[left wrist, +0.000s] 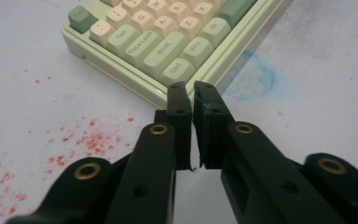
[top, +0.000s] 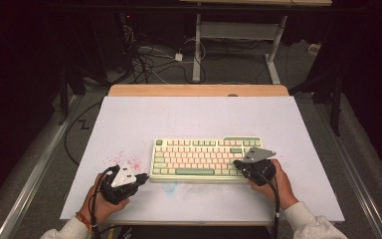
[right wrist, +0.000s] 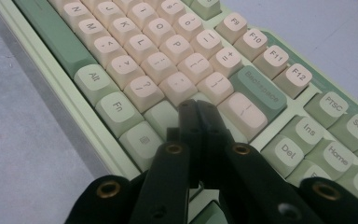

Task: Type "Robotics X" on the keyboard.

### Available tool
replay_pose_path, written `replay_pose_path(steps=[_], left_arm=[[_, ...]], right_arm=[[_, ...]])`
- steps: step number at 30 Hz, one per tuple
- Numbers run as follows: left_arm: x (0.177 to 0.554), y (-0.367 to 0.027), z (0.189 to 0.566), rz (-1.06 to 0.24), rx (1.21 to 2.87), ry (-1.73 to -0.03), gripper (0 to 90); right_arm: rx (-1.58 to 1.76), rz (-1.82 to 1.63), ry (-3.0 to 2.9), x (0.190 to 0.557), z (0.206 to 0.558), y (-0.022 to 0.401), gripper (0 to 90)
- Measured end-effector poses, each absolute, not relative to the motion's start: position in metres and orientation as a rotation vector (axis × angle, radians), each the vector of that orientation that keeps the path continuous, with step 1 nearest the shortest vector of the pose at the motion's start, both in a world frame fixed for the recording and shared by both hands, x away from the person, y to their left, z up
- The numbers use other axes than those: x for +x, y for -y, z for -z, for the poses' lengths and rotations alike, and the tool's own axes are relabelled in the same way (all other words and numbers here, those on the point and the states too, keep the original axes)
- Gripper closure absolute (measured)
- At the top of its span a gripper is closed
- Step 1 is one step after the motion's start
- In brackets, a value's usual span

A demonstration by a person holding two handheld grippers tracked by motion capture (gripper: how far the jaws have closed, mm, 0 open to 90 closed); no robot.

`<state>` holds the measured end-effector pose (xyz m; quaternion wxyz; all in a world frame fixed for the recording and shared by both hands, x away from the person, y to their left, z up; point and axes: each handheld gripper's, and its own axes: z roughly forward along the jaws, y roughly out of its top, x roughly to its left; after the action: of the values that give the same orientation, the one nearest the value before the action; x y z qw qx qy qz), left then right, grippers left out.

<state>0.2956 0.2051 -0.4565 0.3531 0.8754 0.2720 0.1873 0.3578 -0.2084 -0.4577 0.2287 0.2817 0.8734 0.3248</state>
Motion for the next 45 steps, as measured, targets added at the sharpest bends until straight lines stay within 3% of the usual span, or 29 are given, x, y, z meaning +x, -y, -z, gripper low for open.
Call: replay_pose_path(steps=[22, 45], left_arm=[[0.305, -0.212, 0.427, -0.48, 2.274, -0.759, 87.3], [0.342, -0.16, 0.431, -0.445, 2.351, -0.684, 87.2]], right_arm=[[0.766, -0.887, -2.397, 0.357, 0.458, 0.208, 90.0], [0.763, -0.896, -2.389, 0.358, 0.46, 0.208, 90.0]])
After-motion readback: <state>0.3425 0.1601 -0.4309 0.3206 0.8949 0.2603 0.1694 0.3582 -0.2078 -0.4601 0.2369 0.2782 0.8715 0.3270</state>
